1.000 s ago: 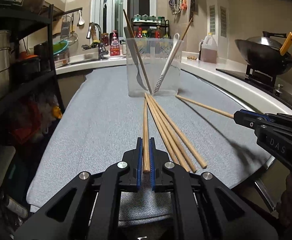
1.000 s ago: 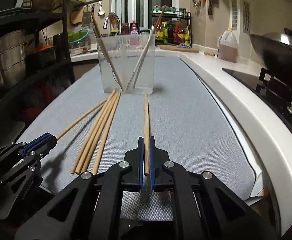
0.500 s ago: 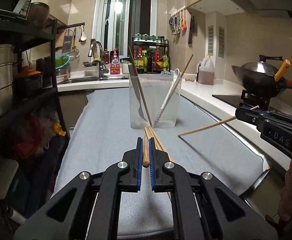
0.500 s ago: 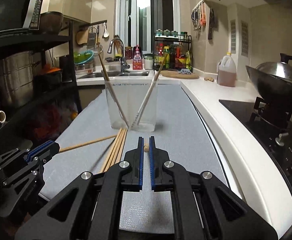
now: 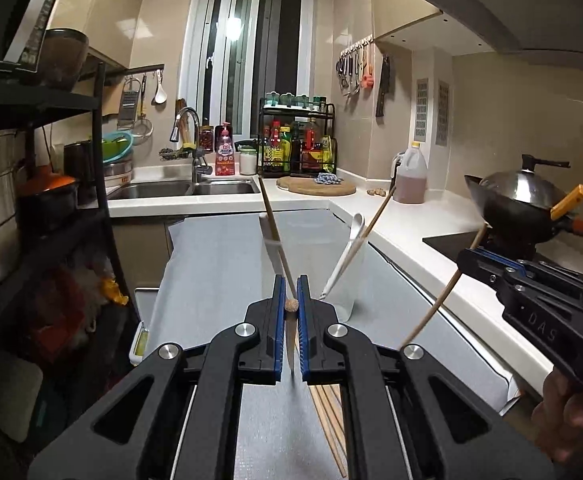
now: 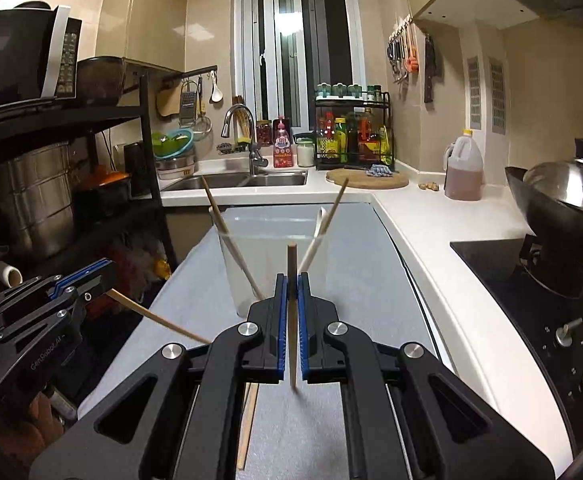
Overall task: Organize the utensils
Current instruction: 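Carry both upright chopsticks above the clear container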
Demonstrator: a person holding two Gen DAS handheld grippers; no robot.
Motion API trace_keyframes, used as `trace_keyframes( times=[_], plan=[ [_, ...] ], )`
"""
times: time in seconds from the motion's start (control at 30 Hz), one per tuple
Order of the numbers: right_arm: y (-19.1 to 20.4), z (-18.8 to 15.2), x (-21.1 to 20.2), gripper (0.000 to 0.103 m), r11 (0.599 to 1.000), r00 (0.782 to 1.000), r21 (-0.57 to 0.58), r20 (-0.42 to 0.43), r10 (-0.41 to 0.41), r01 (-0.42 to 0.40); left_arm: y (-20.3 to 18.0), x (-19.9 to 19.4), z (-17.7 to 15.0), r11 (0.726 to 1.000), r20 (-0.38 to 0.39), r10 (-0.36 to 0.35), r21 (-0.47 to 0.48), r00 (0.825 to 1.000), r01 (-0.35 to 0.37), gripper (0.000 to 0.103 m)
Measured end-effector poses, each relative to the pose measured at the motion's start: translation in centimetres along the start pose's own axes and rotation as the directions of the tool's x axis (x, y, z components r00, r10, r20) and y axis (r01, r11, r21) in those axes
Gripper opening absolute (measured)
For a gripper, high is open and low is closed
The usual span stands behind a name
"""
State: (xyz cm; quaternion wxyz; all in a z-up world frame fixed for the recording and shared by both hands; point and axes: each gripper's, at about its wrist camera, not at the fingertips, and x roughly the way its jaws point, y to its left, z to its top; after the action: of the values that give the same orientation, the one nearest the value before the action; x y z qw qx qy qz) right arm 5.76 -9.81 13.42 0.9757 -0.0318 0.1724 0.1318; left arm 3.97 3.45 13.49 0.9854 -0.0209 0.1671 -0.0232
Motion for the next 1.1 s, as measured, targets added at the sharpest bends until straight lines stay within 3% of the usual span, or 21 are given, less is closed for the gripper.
trace_keyframes(
  times=[0.5,0.67,0.83,0.97,1.1],
  plan=[
    [0.0,9.0,1.7,0.005,0.996,0.996,0.014,0.025,0.089,-0.090,1.5,2.6,8.4,0.995,-0.064,-0.097,-0.034,0.993,0.095,0.006],
    [-0.4,12.7,2.2,0.005,0.994,0.992,0.013,0.072,0.104,-0.105,1.6,3.4,13.3,0.989,-0.024,-0.142,-0.046,0.990,0.140,0.006],
    [-1.0,16.3,3.2,0.005,0.994,0.987,0.022,0.126,0.103,-0.106,1.6,4.9,17.9,0.988,0.044,-0.142,-0.053,0.989,0.145,0.006],
    [-1.6,18.0,4.6,0.005,0.994,0.983,0.033,0.158,0.094,-0.100,1.3,6.5,19.7,0.990,0.087,-0.131,-0.048,0.987,0.136,0.006],
    [-2.0,17.7,7.2,0.005,0.995,0.988,0.042,0.133,0.084,-0.090,1.0,9.7,19.2,0.992,0.075,-0.116,-0.041,0.990,0.120,0.006]
  ],
)
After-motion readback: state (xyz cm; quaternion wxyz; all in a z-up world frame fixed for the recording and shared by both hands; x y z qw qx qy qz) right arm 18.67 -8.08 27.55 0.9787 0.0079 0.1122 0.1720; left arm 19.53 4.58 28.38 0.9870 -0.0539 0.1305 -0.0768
